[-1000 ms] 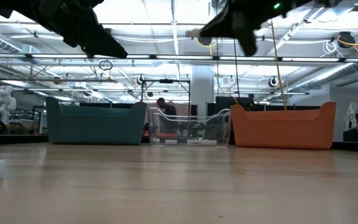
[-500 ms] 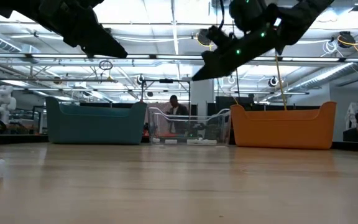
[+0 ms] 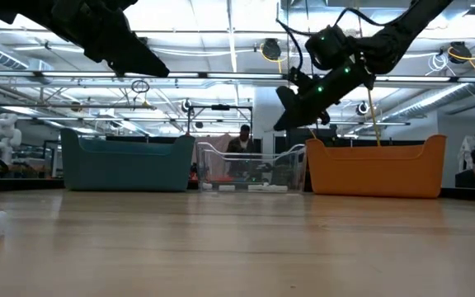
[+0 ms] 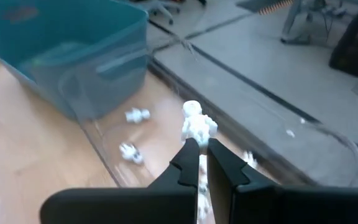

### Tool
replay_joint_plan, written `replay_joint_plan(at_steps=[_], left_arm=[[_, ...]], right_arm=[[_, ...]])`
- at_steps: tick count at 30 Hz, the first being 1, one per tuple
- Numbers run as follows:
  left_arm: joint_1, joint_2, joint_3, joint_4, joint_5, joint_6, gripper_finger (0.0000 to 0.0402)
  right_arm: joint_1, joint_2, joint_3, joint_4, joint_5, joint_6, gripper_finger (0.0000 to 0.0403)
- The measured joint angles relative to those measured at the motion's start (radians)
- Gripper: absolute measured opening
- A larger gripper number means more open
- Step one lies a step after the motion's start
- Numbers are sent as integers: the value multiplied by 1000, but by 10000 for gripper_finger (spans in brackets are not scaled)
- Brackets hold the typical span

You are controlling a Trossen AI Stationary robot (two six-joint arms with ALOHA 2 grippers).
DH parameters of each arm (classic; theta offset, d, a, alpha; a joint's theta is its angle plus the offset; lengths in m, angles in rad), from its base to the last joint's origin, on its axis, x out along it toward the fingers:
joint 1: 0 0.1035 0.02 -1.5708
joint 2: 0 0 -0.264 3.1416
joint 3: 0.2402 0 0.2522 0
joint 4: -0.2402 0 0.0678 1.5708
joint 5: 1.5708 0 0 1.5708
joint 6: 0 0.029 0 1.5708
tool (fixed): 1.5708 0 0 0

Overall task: Sort Halloween decoration
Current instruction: Put the white skeleton toy into the transparent bin

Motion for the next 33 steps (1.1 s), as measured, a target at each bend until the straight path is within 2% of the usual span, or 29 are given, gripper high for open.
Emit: replay_joint_plan(at_steps=[10, 12, 17, 24, 28, 33], left_arm=[[0, 58, 0, -7, 65, 4, 132], [0, 78, 0, 1, 65, 23, 132], [-1, 123, 0, 17, 66, 26, 132], [-14, 138, 0, 26, 79, -6, 132], [-69, 157, 0, -7, 100, -33, 132], [-172, 221, 0, -27, 213, -24, 132]], right_arm=[[-4, 87, 1, -16, 24, -13, 13], [-3, 91, 2, -12, 54, -14, 25], [-2, 76, 0, -12, 52, -19, 68], [32, -21, 0, -12, 49, -35, 122], [105, -109, 0, -27, -50, -78, 133], [257, -169, 0, -123, -239, -174, 134]])
